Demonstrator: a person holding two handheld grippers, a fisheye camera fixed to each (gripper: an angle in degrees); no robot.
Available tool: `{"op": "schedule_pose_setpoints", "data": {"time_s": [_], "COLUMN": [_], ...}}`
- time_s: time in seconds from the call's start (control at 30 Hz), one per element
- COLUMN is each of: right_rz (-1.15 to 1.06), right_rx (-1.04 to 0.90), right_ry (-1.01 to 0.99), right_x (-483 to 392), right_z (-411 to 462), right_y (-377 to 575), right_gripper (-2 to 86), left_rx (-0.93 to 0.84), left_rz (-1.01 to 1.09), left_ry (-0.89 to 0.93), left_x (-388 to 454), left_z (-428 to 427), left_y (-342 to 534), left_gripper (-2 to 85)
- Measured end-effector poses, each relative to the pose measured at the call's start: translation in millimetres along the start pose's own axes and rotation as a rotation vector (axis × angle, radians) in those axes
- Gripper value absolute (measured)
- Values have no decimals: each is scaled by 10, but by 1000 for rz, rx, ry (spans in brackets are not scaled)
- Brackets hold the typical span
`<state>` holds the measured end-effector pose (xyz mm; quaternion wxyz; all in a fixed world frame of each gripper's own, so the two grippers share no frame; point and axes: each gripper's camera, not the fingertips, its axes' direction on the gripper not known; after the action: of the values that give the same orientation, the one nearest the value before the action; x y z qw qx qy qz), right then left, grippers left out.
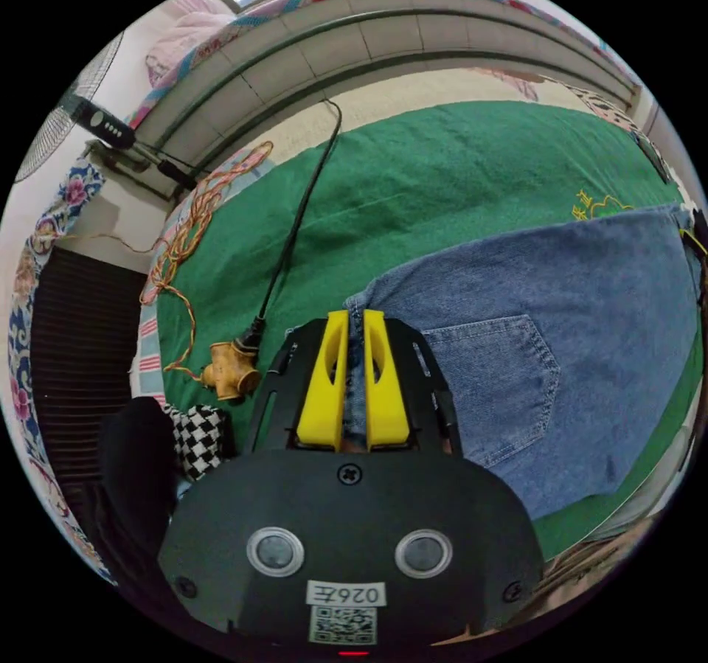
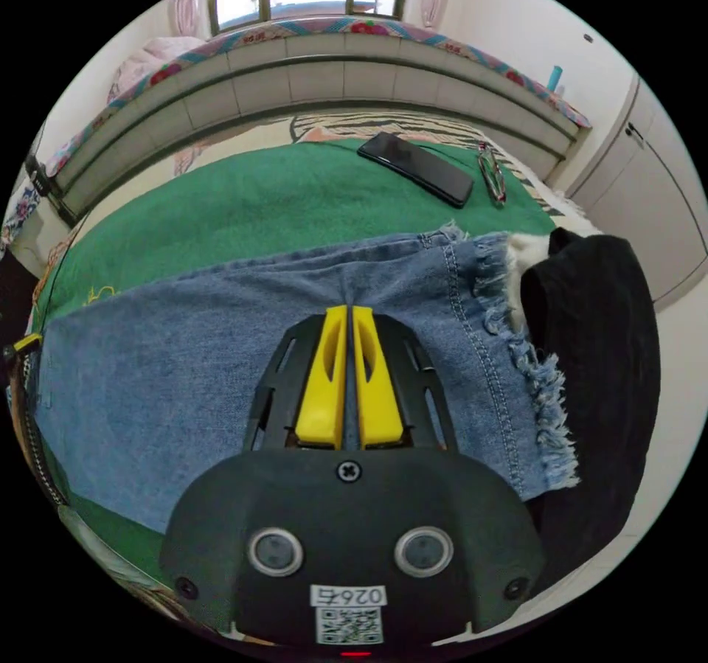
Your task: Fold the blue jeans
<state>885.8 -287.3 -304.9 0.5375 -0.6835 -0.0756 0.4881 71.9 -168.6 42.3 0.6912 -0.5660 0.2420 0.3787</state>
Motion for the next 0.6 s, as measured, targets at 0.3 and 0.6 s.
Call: {"op": "schedule_pose_setpoints", "data": {"time_s": [0.3, 0.6], "right_rz": [10, 160], "right_rx": [448, 497], "right_ry": [-319, -443], "right_x": [510, 1106], "right_z": [-1556, -2059], "right_y": [1012, 2880], "right_gripper": [-16, -15], "left_rx": [539, 418], "left_rz": [-31, 143], "left_ry": [426, 614], "left_x": [-717, -701], "left_z": [-1070, -976], "left_y": [1509, 3384], "left_gripper": [15, 5]}}
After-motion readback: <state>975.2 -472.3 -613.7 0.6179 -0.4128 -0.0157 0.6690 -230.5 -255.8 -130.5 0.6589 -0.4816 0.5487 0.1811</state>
